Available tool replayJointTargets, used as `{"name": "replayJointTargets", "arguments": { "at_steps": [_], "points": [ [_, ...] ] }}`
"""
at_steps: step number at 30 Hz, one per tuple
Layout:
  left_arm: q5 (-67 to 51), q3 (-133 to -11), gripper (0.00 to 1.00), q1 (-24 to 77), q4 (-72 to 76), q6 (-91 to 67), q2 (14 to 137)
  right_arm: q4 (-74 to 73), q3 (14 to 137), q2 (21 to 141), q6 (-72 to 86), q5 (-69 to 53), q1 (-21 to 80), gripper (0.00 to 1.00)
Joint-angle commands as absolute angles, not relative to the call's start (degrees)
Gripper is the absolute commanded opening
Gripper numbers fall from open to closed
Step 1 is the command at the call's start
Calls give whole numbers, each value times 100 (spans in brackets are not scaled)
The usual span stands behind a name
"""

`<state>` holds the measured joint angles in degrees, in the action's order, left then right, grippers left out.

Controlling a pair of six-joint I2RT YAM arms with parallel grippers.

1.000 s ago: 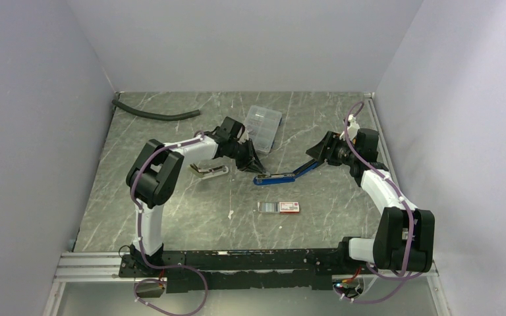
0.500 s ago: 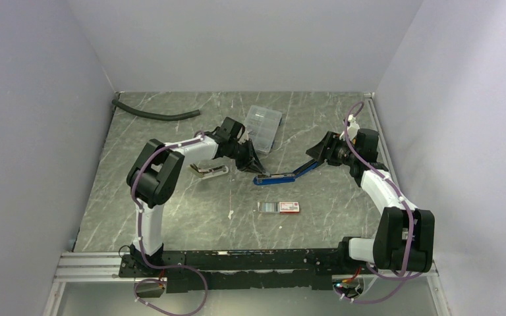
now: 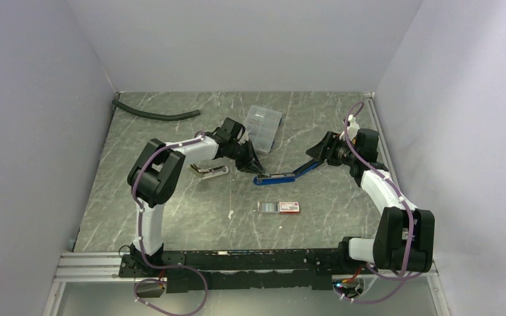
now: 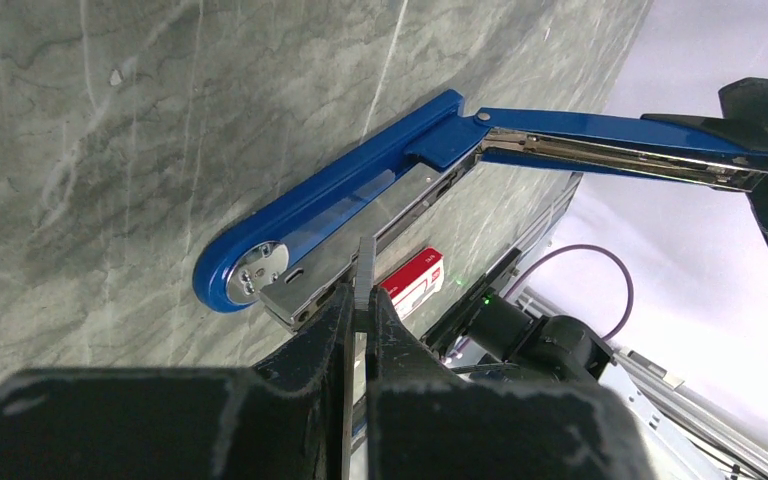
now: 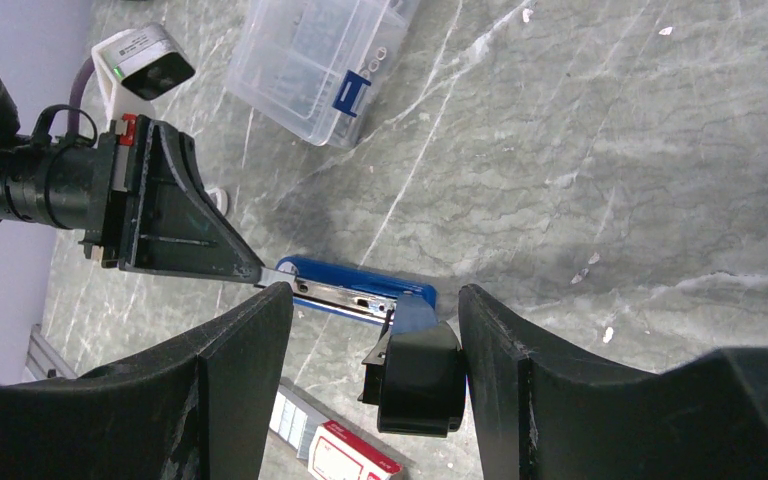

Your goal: Load the staples into the stapler

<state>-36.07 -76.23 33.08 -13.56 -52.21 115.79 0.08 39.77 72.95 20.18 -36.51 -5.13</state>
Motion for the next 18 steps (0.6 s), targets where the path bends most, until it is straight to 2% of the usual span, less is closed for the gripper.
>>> {"name": "replayJointTargets", "arguments": {
  "at_steps": [1, 18],
  "points": [
    [-3538, -7721, 7, 3320, -1309, -5237, 11626, 277, 3964, 7181, 2057, -3779, -536, 66],
    [-3492, -7733, 8, 3339, -1373, -5178, 11645, 272, 3961, 7186, 2048, -3771, -536, 66]
  ]
}}
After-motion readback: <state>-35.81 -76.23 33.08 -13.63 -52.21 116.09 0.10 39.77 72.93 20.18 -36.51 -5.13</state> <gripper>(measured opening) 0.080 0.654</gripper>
